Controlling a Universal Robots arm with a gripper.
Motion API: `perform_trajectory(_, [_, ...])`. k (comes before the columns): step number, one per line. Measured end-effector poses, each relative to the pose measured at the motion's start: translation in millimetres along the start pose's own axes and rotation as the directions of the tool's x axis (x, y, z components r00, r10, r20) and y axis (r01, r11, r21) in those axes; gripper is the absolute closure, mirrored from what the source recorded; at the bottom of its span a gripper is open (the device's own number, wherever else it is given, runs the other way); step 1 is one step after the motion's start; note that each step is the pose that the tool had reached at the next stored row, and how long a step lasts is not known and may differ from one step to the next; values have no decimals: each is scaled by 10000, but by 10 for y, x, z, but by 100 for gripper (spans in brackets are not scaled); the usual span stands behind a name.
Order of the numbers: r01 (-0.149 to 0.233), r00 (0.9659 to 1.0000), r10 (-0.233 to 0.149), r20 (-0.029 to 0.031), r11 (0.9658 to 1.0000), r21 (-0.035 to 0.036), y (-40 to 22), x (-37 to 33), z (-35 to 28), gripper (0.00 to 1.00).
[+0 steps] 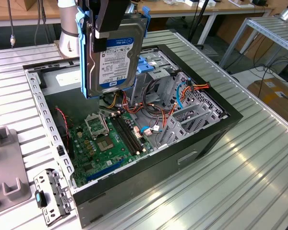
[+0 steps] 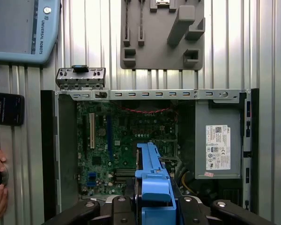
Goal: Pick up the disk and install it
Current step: 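Insert the disk into the insertion slot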
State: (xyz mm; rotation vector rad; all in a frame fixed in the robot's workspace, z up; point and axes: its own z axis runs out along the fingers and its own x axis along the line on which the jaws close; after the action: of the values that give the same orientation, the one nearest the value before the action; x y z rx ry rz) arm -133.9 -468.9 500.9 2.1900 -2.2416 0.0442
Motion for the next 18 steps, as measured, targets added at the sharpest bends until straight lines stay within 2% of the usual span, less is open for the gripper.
perform_trajectory(5, [0, 10000, 0, -1, 10000, -1, -1, 31, 2, 63])
perform_trajectory(14, [0, 10000, 0, -1, 10000, -1, -4, 169, 7, 63])
perform_trajectory(16, [0, 10000, 0, 1, 10000, 1, -5, 234, 10, 63])
perform_trajectory(18, [1, 10000, -1, 0, 10000, 0, -6, 269, 11, 63])
